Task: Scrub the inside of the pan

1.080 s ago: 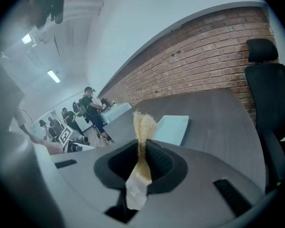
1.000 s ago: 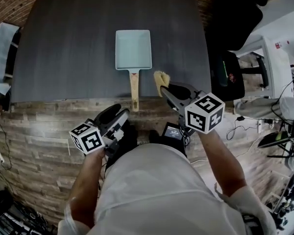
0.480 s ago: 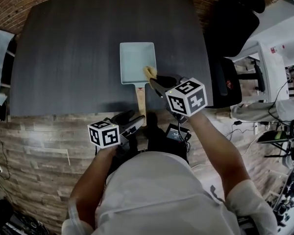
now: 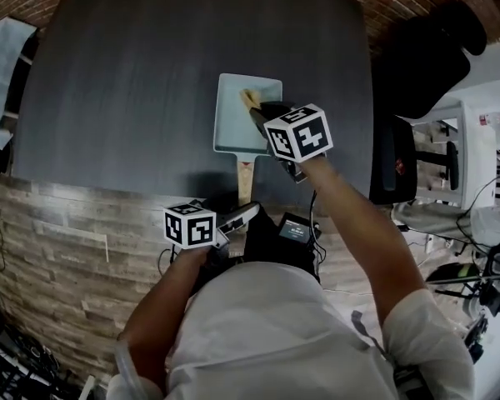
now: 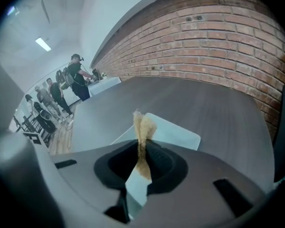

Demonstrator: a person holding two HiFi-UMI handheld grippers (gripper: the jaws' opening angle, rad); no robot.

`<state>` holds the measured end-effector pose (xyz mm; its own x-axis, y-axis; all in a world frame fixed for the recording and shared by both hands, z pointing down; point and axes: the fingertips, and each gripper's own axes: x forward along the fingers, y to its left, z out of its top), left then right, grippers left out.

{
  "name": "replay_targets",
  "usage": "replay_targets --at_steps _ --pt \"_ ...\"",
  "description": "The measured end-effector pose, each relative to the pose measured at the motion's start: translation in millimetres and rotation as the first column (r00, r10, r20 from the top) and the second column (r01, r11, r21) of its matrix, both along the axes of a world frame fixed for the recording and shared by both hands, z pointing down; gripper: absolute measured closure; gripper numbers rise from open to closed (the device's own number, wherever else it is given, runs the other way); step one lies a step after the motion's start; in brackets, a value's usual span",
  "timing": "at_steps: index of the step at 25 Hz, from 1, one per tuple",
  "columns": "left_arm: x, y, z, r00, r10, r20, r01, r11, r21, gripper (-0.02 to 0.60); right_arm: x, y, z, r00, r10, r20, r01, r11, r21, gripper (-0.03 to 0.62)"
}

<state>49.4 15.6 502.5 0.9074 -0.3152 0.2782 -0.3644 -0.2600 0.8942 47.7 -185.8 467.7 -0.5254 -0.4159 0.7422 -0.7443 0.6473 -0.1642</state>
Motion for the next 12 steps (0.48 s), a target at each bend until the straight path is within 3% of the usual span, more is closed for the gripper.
replay_targets --at_steps 4,8,12 --pt "4.6 -5.1 0.2 0.999 -0.015 -0.035 0.014 1.000 -0.019 0.302 -10.3 -25.0 10.1 0.997 -0.040 -0.062 0.041 0.999 0.025 0.540" --pt "1.7 -6.7 2.7 1.000 -0.014 -0.025 0.014 1.000 -0.004 0.444 -19.5 -45.2 12.9 0.987 -0.084 -0.134 0.093 0.993 0.068 0.540" --pt "1.8 -7.0 2.7 0.999 -0.014 -0.035 0.013 1.000 -0.026 0.454 -26.3 -62.8 15.7 0.946 -0.162 -0.280 0.208 0.968 0.144 0.540"
